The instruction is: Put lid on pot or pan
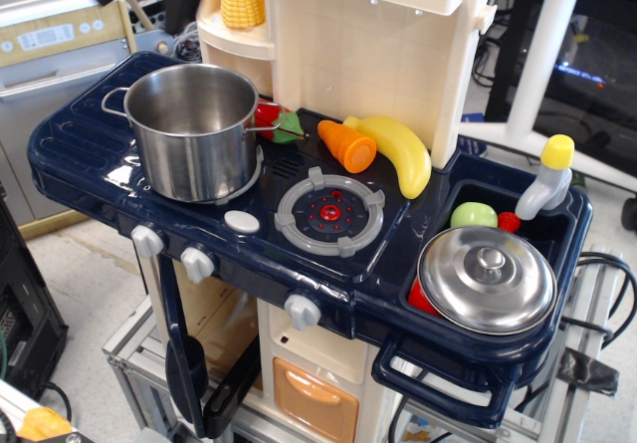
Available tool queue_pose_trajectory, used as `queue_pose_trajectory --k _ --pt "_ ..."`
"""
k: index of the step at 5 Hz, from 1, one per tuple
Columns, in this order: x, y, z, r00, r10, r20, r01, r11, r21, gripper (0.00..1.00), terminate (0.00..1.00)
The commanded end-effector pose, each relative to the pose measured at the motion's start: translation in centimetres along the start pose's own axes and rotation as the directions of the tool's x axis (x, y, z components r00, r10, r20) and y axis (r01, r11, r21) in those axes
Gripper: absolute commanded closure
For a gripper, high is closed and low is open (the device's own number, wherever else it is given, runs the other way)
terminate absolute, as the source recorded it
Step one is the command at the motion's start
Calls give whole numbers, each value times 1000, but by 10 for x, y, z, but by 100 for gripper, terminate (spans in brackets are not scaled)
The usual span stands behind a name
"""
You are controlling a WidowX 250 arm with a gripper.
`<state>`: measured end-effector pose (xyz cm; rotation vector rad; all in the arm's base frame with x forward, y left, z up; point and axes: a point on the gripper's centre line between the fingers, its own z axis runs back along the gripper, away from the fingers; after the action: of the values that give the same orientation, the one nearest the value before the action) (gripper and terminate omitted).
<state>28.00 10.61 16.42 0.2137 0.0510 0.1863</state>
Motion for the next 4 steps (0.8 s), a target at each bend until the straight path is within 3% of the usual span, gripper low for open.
queue_pose_trajectory --k 1,3,4 --pt "-13 -81 18 993 48 112 -48 999 -9 0 0" --pt "-11 -184 -6 997 -10 71 16 997 -75 0 0" --pt "4 -205 -16 996 -32 80 37 998 -54 0 0"
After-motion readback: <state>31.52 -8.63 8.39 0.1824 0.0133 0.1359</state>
